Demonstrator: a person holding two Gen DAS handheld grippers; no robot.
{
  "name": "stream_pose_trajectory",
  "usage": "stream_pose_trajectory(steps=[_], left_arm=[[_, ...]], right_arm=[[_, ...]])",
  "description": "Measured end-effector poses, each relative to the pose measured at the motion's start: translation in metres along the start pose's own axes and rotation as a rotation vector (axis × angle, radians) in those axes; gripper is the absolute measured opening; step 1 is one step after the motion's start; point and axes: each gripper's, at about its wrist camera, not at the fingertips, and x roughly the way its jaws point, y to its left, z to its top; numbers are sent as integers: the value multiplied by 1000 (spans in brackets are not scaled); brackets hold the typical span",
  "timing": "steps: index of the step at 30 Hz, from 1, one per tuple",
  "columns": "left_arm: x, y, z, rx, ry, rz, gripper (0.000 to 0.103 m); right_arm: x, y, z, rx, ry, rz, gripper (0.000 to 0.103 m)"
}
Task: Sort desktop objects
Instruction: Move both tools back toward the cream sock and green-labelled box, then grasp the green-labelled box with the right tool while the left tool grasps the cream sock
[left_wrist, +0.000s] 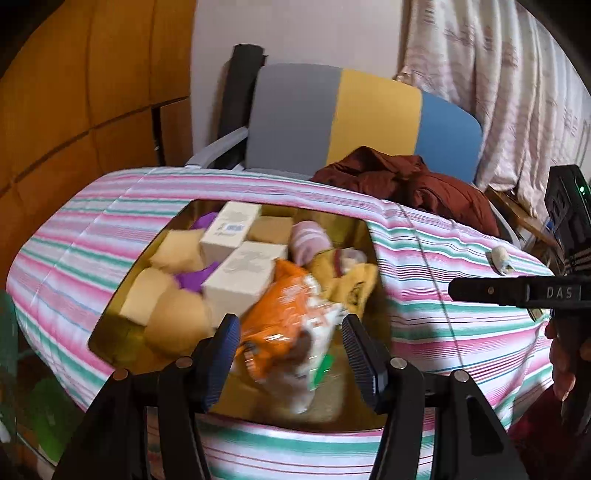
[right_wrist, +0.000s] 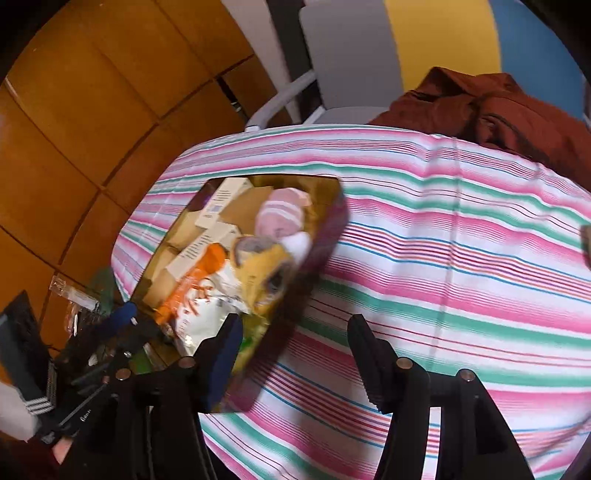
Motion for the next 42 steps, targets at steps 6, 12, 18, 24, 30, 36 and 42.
stream_pose_trajectory(steps=[6, 12, 18, 24, 30, 36, 42], left_arm=[[6, -47, 12, 83, 11, -46, 58], [17, -103, 18, 176, 40, -111, 58], [34, -144, 16, 245, 102, -176, 58], [57, -173, 10, 279, 188, -218, 58], [79, -193, 9, 308, 238, -208, 58], [105, -222, 19, 340, 263, -217, 58], [137, -275, 38, 375, 300, -288, 71]], right_arm=[[-31, -55, -9, 80, -31, -84, 65], [-68, -124, -16, 168, -67, -233, 77], [-115, -219, -25, 311, -119, -450, 81], [-146, -309, -39, 486, -145, -584, 87], [-131, -357, -52, 580, -78, -542, 86], [-109, -363, -53, 548, 8, -546, 62], [-89, -355, -53, 457, 90, -580, 33]])
